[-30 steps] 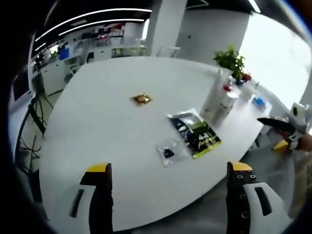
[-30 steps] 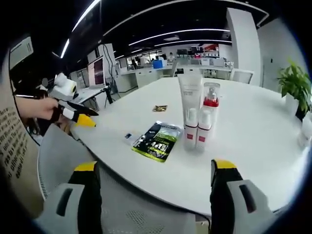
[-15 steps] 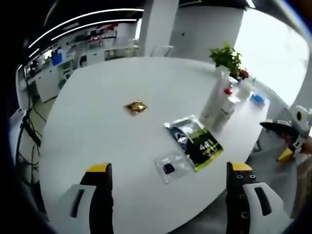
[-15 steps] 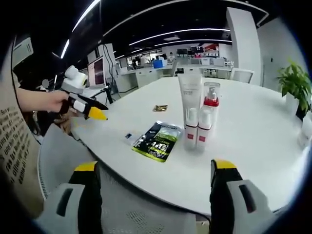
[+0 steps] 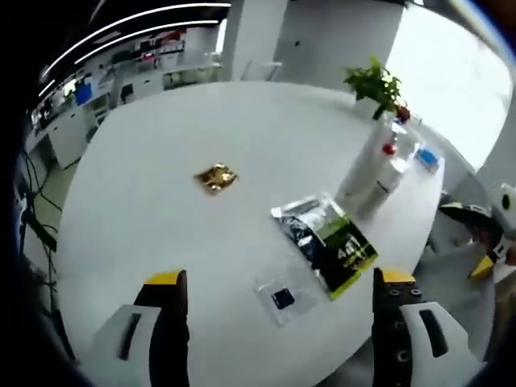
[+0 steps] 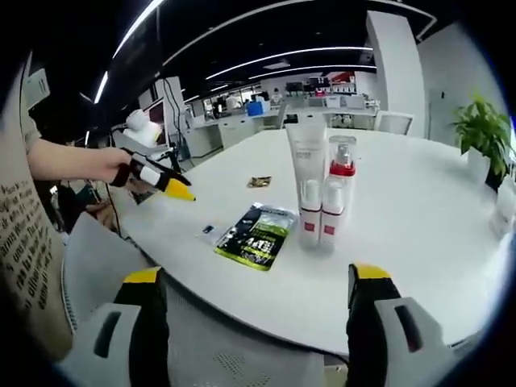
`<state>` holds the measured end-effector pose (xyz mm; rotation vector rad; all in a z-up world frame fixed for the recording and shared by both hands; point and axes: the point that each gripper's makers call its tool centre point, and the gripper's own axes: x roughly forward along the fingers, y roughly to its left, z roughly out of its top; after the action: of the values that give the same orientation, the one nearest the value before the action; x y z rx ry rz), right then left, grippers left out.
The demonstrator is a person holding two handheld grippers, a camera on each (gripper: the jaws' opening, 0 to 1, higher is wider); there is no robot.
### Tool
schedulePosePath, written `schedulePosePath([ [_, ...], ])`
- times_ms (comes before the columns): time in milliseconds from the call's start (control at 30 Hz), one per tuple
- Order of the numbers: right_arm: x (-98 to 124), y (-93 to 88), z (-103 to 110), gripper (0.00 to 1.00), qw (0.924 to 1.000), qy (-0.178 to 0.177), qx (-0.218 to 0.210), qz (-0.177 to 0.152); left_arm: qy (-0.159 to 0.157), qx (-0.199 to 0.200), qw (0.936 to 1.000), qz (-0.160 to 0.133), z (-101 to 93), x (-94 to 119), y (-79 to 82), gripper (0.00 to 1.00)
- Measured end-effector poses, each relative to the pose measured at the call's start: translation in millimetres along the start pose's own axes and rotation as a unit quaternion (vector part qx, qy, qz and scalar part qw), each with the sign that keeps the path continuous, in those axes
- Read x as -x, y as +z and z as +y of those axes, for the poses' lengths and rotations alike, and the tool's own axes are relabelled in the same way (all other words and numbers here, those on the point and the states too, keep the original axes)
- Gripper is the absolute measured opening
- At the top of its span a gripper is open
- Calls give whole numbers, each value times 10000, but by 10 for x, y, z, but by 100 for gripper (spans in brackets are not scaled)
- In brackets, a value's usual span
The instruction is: Arrange the skincare products in the storage area until every visible bottle or jar stands upright without overlapping.
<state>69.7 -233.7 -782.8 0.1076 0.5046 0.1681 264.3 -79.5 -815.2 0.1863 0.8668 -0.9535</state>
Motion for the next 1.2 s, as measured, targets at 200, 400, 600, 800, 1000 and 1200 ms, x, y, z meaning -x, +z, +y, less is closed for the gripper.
schedulePosePath([
  [200, 4, -21, -5, 93, 10000, -34, 45, 43, -41, 30, 9999, 146, -22, -139, 26, 92],
  [400, 13, -28, -20, 93, 9999, -93, 7, 56, -123, 48, 9997, 182, -37, -304, 161, 89],
  [600, 14, -41, -36, 94, 9998, -124, -56, 114, -26, 107, 9999, 110, 41, -488, 362, 89],
  [800, 6, -61, -29, 95, 9997, -93, -42, 227, 515, 480, 9973, 212, 308, -674, 439, 85],
  [1000, -3, -68, -38, 95, 9994, -128, -105, 291, 691, 654, 9951, 269, 430, -825, 499, 88],
  [1200, -14, -73, -39, 95, 9991, -192, -134, 367, 897, 756, 9925, 339, 544, -953, 592, 87],
])
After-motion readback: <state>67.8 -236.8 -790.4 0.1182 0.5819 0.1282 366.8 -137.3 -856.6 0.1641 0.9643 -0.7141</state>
